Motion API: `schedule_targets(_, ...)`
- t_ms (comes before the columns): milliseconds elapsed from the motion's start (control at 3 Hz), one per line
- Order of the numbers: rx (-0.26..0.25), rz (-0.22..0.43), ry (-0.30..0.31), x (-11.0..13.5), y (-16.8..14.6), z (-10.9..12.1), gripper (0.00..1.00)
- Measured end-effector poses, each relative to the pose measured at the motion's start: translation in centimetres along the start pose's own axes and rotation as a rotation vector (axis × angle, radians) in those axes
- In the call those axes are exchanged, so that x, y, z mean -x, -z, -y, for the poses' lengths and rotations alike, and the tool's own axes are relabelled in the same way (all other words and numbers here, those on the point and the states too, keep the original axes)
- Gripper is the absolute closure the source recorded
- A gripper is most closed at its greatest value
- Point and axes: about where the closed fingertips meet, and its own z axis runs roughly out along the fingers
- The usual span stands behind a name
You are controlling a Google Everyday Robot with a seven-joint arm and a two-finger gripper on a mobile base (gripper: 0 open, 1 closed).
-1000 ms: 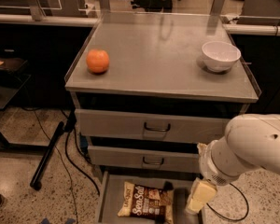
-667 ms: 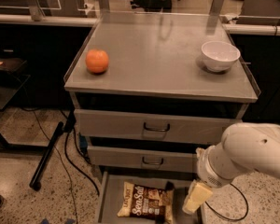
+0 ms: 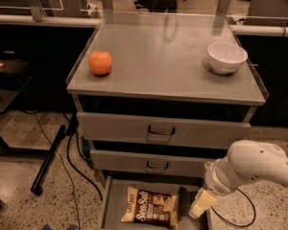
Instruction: Pick brown chip bag from bottom drawer and place on counter
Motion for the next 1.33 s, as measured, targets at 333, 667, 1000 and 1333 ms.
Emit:
schedule_targets(333, 0.032, 0.033, -0.009, -0.4, -1.2, -0.6, 0.00)
schedule_targets(667, 0.115, 0.137, -0.032, -1.6, -6.9, -0.8, 0.00)
schedule_targets(1000, 0.168, 0.196, -0.030, -2.3, -12.2, -0.6, 0.00)
schedule_targets(1333, 0.168, 0.196, -0.030, -2.3, -12.2, -0.6, 0.00)
